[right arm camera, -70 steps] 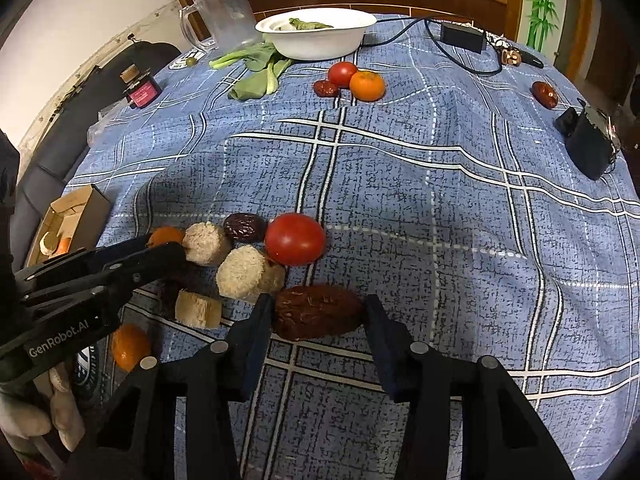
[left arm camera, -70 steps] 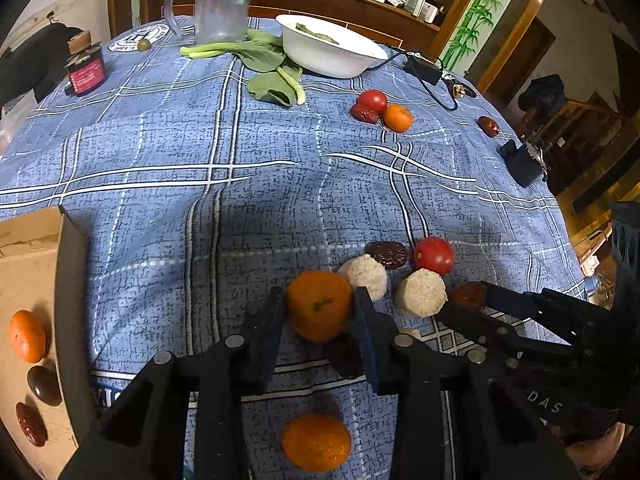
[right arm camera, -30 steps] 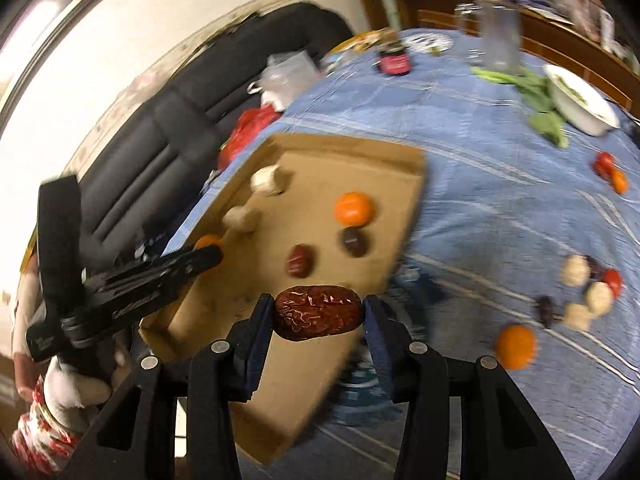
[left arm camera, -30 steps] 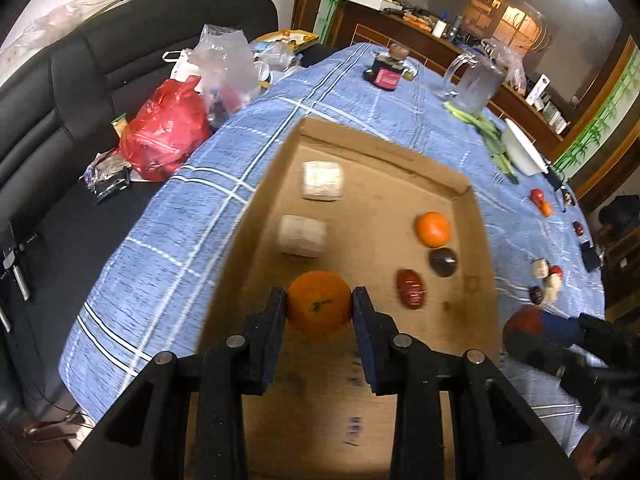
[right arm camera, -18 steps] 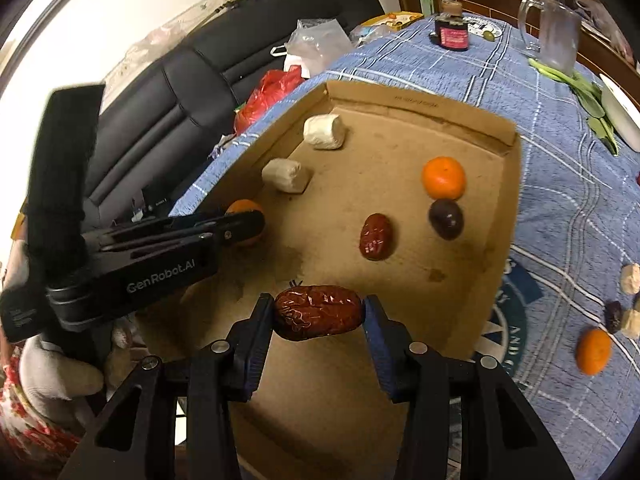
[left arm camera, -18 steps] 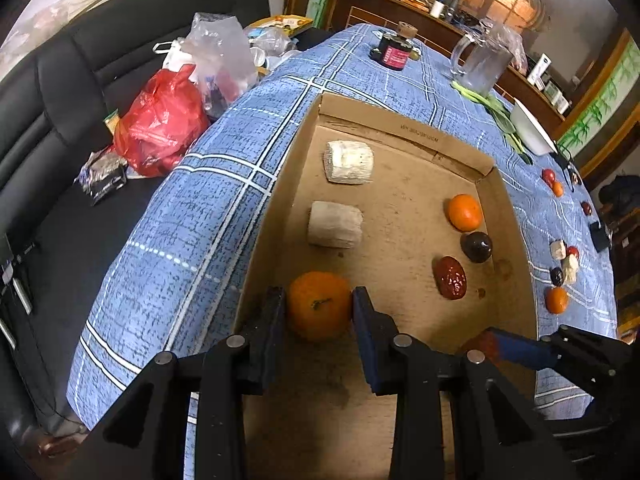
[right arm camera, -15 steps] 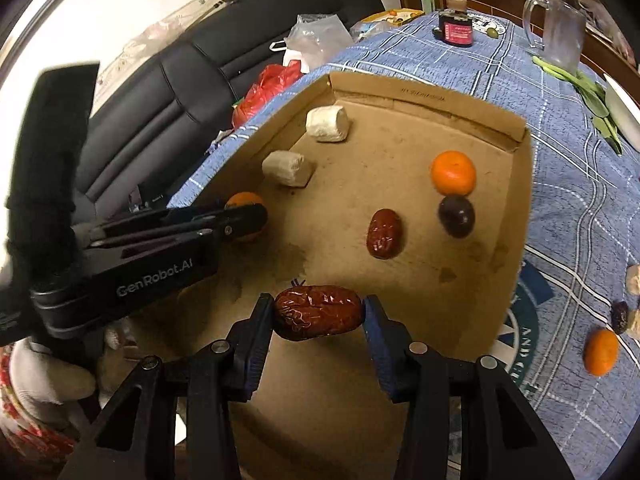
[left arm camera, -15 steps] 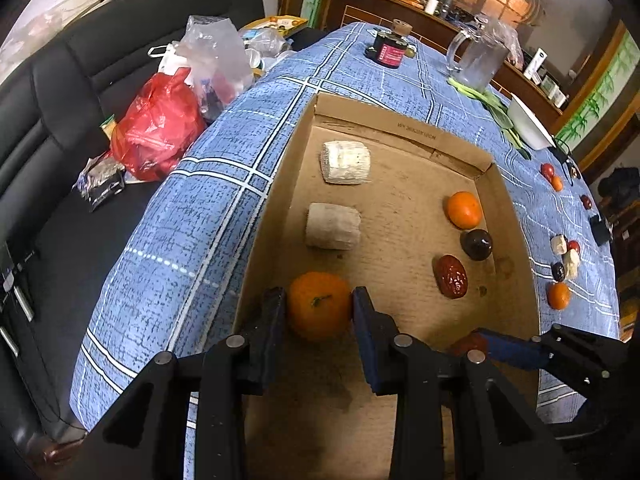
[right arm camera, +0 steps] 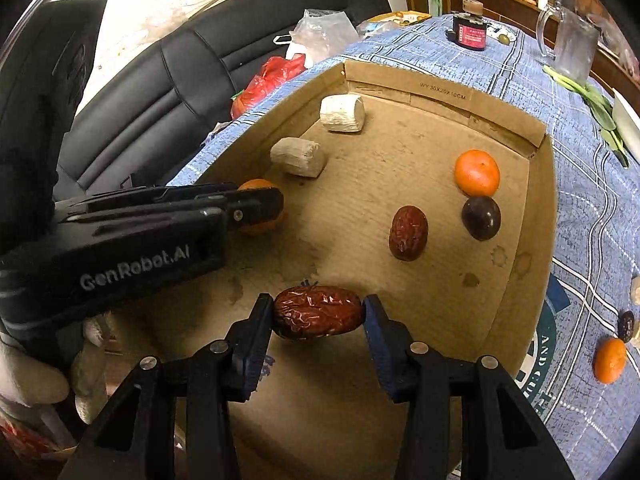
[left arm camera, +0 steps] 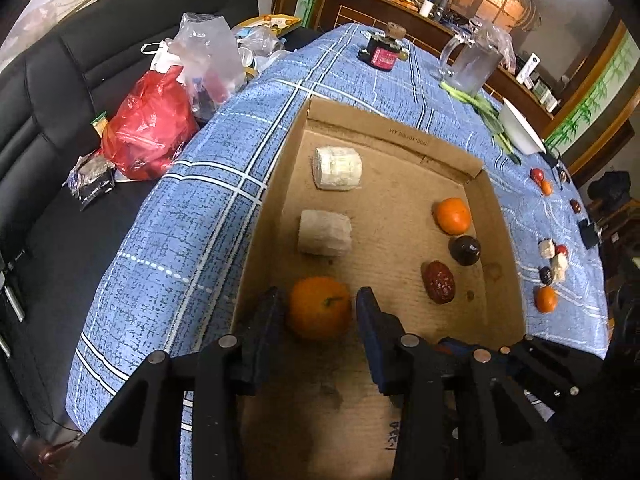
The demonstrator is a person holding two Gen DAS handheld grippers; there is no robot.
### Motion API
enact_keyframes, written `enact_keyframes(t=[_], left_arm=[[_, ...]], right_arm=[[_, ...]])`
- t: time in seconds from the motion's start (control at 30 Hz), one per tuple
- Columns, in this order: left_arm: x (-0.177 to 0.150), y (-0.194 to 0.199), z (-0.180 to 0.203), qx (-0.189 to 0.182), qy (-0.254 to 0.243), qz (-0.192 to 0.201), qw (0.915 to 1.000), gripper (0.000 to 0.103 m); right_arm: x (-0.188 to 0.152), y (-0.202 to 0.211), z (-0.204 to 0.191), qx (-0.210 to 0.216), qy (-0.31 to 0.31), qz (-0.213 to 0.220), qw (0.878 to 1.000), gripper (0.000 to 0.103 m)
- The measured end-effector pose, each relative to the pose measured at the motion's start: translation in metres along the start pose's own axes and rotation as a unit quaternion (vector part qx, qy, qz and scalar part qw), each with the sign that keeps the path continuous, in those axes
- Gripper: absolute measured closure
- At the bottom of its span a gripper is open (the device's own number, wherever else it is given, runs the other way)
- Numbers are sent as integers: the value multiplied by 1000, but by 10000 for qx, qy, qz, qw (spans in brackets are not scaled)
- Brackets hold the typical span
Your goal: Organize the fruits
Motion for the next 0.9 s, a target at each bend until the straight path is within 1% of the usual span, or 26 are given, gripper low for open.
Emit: enact_keyframes(t=[0.17, 0.3, 0.4, 0.47, 0.6, 0.7, 0.77, 0.9], left_arm=[[10, 16, -1, -127, 215, 173, 9995, 62], [19, 31, 1, -185, 397, 366, 9984, 61], [22, 41, 3, -181, 483, 503, 9974, 61], [23, 48, 4, -194, 554, 583, 9966, 61], [21, 58, 5, -142, 692, 729, 9948, 60], [19, 63, 5, -111, 837, 774, 9934, 60], [16, 66, 5, -104, 933, 799, 9924, 60], [11, 73, 12, -94, 1105, 860, 9901, 60]], right_arm=[[3, 16, 1, 43, -19, 184, 9998, 53], [4, 39, 7, 90, -109, 405, 9991, 53], [3, 62, 20, 89, -247, 628, 9977, 53], [-2, 82, 39, -14, -473, 836, 9954, 53], [-19, 115, 91, -200, -1227, 1116, 9859, 52], [-45, 132, 130, -349, -1809, 1183, 9757, 52], [-61, 141, 145, -434, -2031, 1179, 9711, 52], [-85, 155, 167, -527, -2275, 1154, 9655, 52]])
Point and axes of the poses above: each gripper's, at about its wrist camera, not at the fingertips, and y roughly against the way its jaws point, z to its right, x to its top, the point moved 6 cm from there along -y, roughly the way its jaws point, and after that the axes turned 12 degrees about y, right-handed, at the moved point
